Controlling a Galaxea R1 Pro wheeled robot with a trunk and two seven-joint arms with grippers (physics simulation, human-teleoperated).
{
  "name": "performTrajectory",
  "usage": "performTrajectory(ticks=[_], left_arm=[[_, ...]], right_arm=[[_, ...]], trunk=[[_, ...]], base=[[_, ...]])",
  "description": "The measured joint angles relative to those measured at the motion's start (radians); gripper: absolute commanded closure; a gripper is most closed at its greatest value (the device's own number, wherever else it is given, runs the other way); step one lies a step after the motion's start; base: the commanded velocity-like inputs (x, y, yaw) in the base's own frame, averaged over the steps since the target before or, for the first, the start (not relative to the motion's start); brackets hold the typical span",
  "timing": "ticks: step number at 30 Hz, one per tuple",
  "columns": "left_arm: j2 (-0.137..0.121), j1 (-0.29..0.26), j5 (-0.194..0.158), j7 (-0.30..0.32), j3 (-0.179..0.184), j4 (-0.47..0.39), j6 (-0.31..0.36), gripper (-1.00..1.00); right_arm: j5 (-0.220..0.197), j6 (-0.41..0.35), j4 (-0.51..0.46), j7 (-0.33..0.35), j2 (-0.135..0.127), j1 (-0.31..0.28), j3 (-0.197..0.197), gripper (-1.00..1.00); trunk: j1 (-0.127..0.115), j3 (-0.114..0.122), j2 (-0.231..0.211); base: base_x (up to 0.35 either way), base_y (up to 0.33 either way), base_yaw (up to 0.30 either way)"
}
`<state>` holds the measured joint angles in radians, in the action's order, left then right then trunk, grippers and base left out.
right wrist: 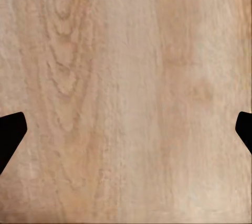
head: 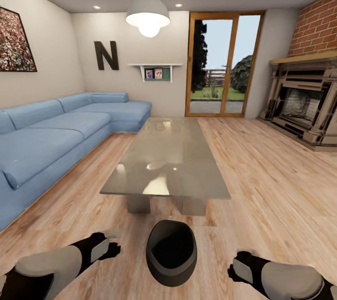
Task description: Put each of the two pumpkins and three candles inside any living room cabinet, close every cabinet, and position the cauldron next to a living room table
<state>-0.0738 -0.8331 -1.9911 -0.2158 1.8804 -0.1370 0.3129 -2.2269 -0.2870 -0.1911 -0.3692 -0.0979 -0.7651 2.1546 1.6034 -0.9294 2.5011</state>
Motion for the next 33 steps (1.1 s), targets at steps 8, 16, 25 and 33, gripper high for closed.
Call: performTrajectory(ticks=[8,16,25,33], left_arm=[[-0.105,0.398,0.006,0.067,-0.005,0.002,-0.403,-1.0],[-0.114,0.468,-0.041,0.076,-0.007,0.001,-0.489,-1.0],[-0.034,0.475,-0.07,0.08,-0.006,0.003,-0.492,-1.0],[-0.015,0.475,-0.073,0.077,-0.006,0.003,-0.492,-1.0]], right_arm=[[0.155,0.447,0.0,0.222,-0.096,0.477,0.0,-1.0],[0.216,0.482,0.093,0.267,-0.049,0.536,0.0,-1.0],[0.232,0.47,0.172,0.262,-0.031,0.565,-0.002,-1.0],[0.231,0.423,0.209,0.262,-0.015,0.568,0.004,-1.0]], trunk=[[-0.002,0.016,-0.001],[-0.002,0.016,-0.001],[-0.002,0.016,-0.001],[-0.002,0.016,-0.001]], base=[[0.0,0.0,0.0],[0.0,0.0,0.0],[0.0,0.0,0.0],[0.0,0.0,0.0]])
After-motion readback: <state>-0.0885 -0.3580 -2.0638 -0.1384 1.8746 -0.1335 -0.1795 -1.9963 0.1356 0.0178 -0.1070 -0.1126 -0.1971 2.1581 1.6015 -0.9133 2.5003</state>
